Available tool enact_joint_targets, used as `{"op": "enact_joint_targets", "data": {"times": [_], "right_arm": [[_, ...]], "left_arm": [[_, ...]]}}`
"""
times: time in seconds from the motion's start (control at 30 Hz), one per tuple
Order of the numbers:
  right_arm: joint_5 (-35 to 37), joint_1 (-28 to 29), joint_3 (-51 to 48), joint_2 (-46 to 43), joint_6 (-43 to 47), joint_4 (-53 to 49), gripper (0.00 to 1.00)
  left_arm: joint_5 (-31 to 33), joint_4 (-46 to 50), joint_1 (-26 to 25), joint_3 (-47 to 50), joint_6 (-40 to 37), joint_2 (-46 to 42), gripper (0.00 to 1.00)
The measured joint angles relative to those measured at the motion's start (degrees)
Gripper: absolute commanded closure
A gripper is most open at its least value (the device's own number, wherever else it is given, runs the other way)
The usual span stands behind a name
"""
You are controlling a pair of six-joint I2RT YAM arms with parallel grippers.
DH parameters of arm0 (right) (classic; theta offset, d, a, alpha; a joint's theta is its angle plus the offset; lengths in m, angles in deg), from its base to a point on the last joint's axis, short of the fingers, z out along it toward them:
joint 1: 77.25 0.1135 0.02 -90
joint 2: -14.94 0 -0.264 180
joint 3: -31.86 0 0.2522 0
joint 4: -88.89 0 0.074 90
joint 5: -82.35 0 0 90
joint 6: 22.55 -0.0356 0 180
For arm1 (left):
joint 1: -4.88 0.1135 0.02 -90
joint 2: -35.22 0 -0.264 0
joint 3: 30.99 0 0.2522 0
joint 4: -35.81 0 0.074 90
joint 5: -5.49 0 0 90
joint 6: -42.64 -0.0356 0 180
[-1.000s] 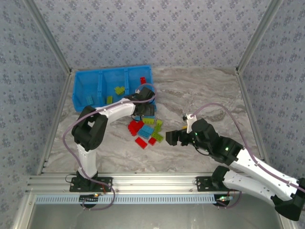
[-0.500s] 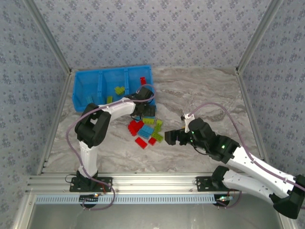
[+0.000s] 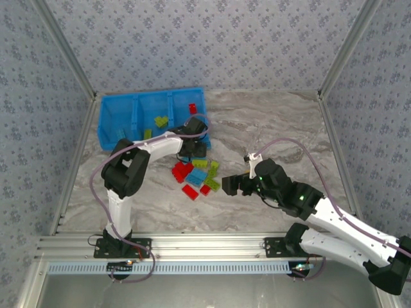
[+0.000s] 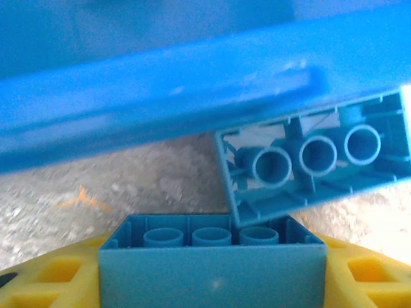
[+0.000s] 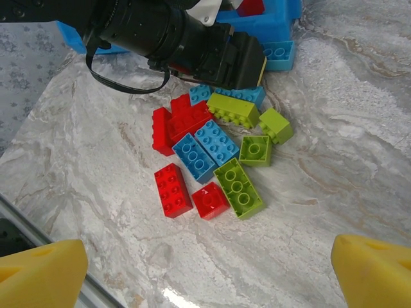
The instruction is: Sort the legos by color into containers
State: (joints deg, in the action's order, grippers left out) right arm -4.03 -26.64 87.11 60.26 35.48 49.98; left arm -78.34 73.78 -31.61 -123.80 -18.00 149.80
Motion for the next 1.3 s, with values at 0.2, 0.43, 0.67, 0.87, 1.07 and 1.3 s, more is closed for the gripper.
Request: {"op": "enact_joint_targets", "data": {"times": [0.2, 0.43, 0.67, 0.87, 1.07, 1.3], "right_arm": [[-0.4, 0.0, 0.0, 0.1, 0.0, 0.0, 0.0], [-0.4, 0.0, 0.0, 0.9, 0.0, 0.1, 0.0], [-0.4, 0.0, 0.0, 0.9, -0.3, 0.1, 0.0], [-0.4, 0.0, 0.0, 0.5, -1.0, -0.2, 0.0], [-0.1, 0.0, 0.0, -0.9, -1.9, -1.0, 0.0], [0.0, -0.1, 0.0, 1.8, -2.1, 0.4, 0.0]], "left_arm": [[1.2, 2.2, -1.2, 7.0, -0.4, -14.6, 0.48], [8.4, 3.1, 4.2, 7.8, -2.8, -30.4, 0.48], [13.8, 3.7, 29.1, 1.8, -4.5, -22.8, 0.53], [14.4, 5.3, 34.0, -7.6, -4.4, -8.5, 0.45], [12.9, 8.8, 35.9, -12.4, -2.9, -4.0, 0.27], [8.3, 10.4, 35.4, -7.9, -1.4, -12.0, 0.16]]}}
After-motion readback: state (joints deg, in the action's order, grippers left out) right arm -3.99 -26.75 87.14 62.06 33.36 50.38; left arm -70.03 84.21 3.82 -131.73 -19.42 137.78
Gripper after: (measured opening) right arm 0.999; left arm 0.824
